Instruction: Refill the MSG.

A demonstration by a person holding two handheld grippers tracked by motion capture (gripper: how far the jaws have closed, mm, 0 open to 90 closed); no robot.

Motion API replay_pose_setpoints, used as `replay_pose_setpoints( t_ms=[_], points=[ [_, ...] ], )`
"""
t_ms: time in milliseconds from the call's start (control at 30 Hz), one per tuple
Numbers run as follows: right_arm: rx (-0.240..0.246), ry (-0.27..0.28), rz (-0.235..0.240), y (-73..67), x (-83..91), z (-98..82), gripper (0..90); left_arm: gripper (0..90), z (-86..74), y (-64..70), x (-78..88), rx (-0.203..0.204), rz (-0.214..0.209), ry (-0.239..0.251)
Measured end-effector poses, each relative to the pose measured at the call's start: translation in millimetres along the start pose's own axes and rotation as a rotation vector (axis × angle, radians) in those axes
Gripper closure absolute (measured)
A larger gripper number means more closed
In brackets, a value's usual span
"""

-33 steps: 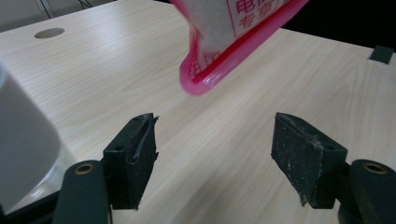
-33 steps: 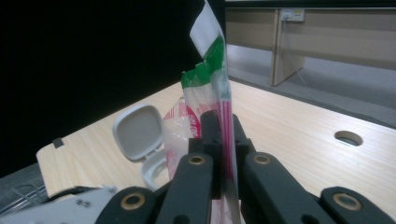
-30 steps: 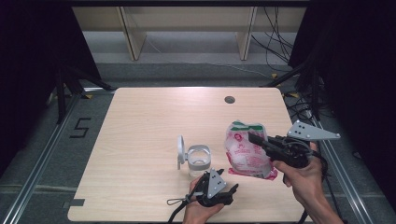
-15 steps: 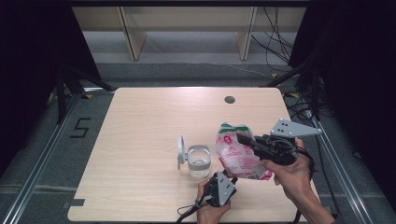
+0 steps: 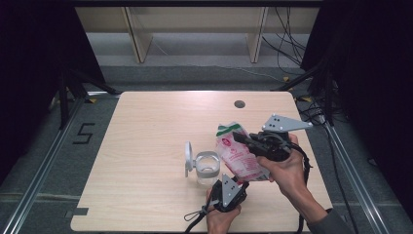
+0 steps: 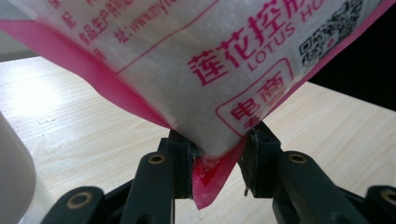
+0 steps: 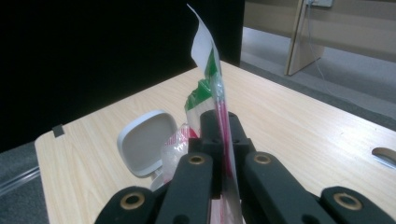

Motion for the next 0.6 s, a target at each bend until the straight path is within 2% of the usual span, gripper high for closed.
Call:
replay_pose_setpoints(
  t_ms=[33,67,100,133,167,233,367,500,533,567,600],
  points=[
    [-0.004,-0.020,-0.015,0.4,-0.6,-0.4,90.0,67.9,0.2,-0.1,-0.1,0.001,-0.005,0.001],
    [0.001,-0.016,-0.006,-0.4,-3.6,0.9,90.0,67.9,0.8,-0.1,-0.8,0.009,-0.006,0.007],
    [-0.024,-0.029,-0.011,-2.0,-4.4,0.5,90.0,67.9,1.3,-0.4,-1.3,0.004,-0.006,0.005],
    [0.004,-0.028,-0.011,0.1,-5.9,2.1,90.0,68.0,2.4,-1.1,-1.9,0.007,-0.005,0.004],
    [-0.013,-0.030,-0.002,-1.9,-7.5,2.7,90.0,68.0,4.4,-1.1,-3.2,0.013,-0.009,0.011],
    [-0.011,-0.024,-0.013,-1.1,-9.8,5.6,90.0,68.1,7.9,-0.9,-6.1,0.008,-0.008,0.020],
    [-0.020,-0.026,-0.023,-0.8,-12.5,9.5,90.0,68.1,12.9,3.0,-12.1,0.035,-0.009,0.044],
    [-0.003,-0.020,-0.036,0.6,-17.2,9.4,90.0,68.2,14.7,11.0,-15.3,0.058,-0.029,0.051],
    [-0.017,-0.037,-0.034,-0.4,-17.4,7.6,90.0,68.2,14.5,12.1,-15.4,0.063,-0.033,0.048],
    [-0.018,-0.040,-0.033,-0.5,-18.4,6.9,90.0,68.3,14.2,13.8,-15.8,0.071,-0.050,0.047],
    [0.005,-0.032,-0.039,0.7,-21.0,7.4,90.0,68.4,14.4,15.5,-16.6,0.082,-0.067,0.052]
  ],
)
Point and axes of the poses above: each handheld gripper's, and its own axes: x roughly backward along the jaws, z roughly out of its top, y roughly to its right, the point moved 10 cm from there along -x, roughly forward along the jaws, and after that the axes turned 2 degrees about y, right-handed, at the moved point
